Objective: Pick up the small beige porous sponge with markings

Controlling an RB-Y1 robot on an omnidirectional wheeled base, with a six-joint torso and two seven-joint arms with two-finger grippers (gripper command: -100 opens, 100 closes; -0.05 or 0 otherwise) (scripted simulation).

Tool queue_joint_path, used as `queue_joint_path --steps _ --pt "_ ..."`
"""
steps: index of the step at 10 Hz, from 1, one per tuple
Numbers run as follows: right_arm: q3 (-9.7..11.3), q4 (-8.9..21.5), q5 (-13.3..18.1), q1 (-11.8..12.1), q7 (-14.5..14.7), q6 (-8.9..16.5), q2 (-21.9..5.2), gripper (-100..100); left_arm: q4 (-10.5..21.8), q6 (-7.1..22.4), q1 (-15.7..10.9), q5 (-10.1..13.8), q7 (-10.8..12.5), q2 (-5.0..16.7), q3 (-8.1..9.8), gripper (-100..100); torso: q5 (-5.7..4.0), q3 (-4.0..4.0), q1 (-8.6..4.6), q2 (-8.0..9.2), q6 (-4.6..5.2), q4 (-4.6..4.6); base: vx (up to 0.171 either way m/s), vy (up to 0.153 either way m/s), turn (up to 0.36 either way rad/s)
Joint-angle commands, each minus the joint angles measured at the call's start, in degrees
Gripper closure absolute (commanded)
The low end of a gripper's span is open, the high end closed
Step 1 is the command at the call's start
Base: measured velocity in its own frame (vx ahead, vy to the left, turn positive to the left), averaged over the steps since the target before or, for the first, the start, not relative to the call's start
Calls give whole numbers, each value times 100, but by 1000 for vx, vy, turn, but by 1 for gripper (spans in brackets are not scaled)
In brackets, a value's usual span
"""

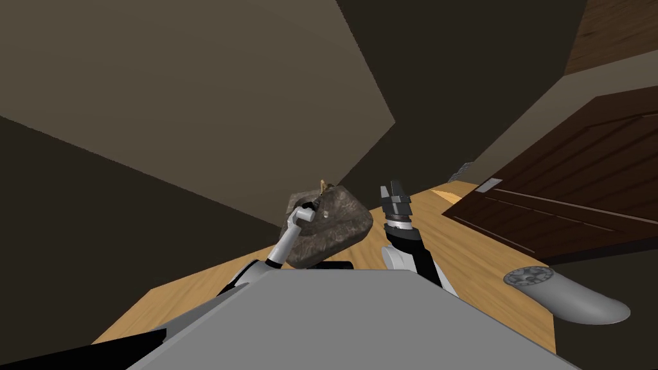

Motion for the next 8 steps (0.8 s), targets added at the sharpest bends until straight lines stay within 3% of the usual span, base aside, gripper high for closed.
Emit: queue_joint_path --steps 1,8 --pt "0 0 0 0 0 0 0 0 93 203 -65 -27 -3 -35 -15 -100 0 0 0 0 0 0 15 1 -17" --pt "0 0 0 0 0 0 0 0 840 1272 -560 -124 -55 -155 -106 -100 -2 0 -8 0 0 0 20 -13 -37"
